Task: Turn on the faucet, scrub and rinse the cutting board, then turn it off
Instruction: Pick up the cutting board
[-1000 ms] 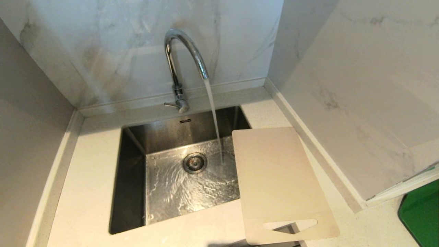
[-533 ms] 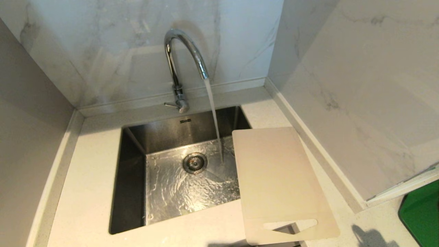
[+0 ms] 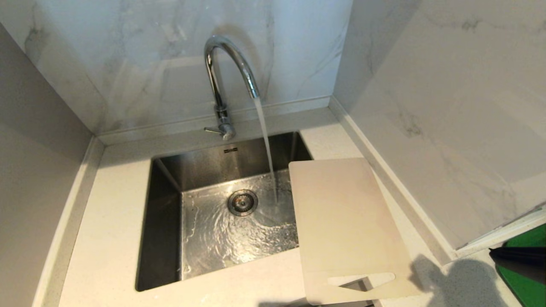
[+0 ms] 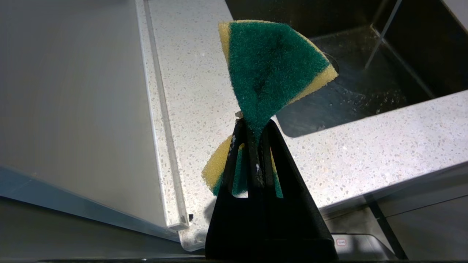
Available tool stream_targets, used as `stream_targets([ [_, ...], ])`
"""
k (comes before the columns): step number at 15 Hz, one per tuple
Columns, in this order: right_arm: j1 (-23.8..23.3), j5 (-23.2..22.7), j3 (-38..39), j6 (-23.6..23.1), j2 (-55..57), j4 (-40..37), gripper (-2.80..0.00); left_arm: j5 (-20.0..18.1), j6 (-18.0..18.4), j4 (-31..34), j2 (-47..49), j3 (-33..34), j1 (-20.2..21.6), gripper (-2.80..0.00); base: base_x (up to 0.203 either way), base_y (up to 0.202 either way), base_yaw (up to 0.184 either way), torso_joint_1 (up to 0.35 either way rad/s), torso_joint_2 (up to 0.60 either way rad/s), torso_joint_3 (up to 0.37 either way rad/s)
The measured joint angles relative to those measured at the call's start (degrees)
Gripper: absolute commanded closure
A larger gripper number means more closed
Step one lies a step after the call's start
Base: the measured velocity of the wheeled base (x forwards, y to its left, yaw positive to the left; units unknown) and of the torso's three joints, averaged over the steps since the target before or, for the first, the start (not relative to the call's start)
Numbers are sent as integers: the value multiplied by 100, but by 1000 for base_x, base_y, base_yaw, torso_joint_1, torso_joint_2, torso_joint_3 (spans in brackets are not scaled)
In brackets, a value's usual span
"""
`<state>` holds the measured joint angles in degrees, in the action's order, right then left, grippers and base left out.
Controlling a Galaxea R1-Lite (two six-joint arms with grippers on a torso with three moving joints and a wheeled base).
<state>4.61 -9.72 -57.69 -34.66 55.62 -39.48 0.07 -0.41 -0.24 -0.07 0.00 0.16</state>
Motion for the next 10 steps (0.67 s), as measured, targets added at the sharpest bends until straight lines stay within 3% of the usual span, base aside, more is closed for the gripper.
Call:
stream_targets([
  [3, 270, 538, -284, -100, 487, -353, 0, 5, 1, 2, 0, 0, 0, 0, 0, 0, 0, 0, 0, 0],
  [10, 1150, 1151, -118, -248, 1107, -911, 0, 2, 0, 0, 0, 0, 0, 0, 0, 0, 0, 0, 0, 0],
])
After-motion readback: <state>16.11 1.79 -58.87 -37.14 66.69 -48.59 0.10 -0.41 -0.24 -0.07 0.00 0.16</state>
